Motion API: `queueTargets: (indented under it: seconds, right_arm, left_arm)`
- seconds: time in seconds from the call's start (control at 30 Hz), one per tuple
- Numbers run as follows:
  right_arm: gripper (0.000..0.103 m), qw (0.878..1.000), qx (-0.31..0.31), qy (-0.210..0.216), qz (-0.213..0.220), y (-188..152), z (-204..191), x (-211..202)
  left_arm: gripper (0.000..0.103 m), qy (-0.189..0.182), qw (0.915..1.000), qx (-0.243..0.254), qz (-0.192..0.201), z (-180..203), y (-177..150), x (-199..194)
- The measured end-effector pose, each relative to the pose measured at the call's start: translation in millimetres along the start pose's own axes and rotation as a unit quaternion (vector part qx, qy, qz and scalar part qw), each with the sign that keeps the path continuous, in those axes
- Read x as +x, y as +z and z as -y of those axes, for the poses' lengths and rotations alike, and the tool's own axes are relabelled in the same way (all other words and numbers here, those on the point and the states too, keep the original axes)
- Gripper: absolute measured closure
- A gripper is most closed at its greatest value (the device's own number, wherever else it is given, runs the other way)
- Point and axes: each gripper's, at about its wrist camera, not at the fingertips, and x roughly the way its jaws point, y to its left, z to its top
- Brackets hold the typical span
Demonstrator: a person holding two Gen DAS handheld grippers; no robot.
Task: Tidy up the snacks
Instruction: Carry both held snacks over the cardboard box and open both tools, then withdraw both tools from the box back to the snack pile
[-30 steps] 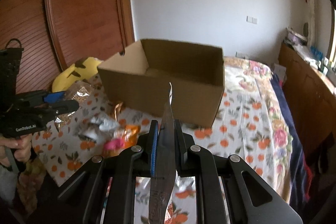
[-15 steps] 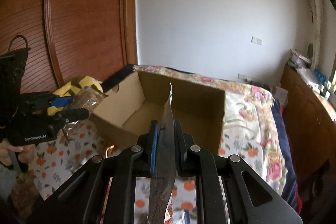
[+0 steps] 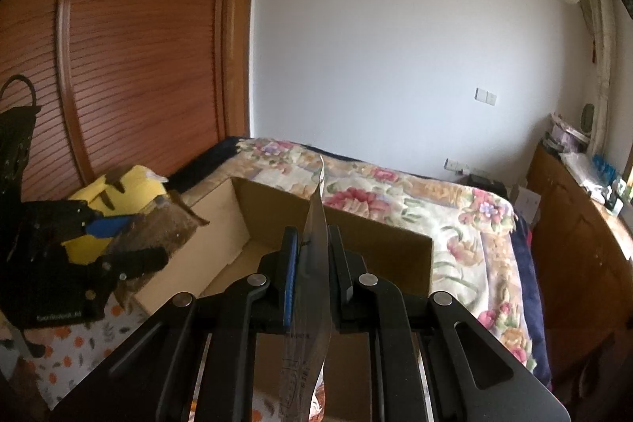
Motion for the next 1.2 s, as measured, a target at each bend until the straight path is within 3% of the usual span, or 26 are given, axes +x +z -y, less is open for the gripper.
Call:
queueTargets:
  seconds: [0.33,0.77,0.87,1.0,1.2]
  right_arm:
    - [0.092,0.999,0.01,-0.025,-0.047,-25.3,15.4,56.7]
    - [0.087,0.995,0.046,-0.019,-0.088,-48.8,29.4,74.9]
    - [0.081,0.995,0.051,-0.019,-0.082,-47.7,32.1,73.0]
    - [0.08,0.996,0.057,-0.013,-0.072,-48.1,31.6,60.1]
    - [0.078,0.998,0.055,0.001,-0.034,-49.7,24.4,5.4]
  left_arm:
    - [0.061,0.009,0.9993,-0.001,-0.035,3.0,-14.0,44.2]
    - [0.05,0.033,0.9978,0.0,-0.057,12.2,-29.7,49.3]
    - [0.049,0.033,0.998,0.002,-0.054,14.2,-32.1,44.2]
    - [0.049,0.023,0.999,-0.006,-0.039,18.5,-35.8,26.1]
    - [0.049,0.015,0.9999,-0.006,-0.007,28.9,-50.6,-14.3]
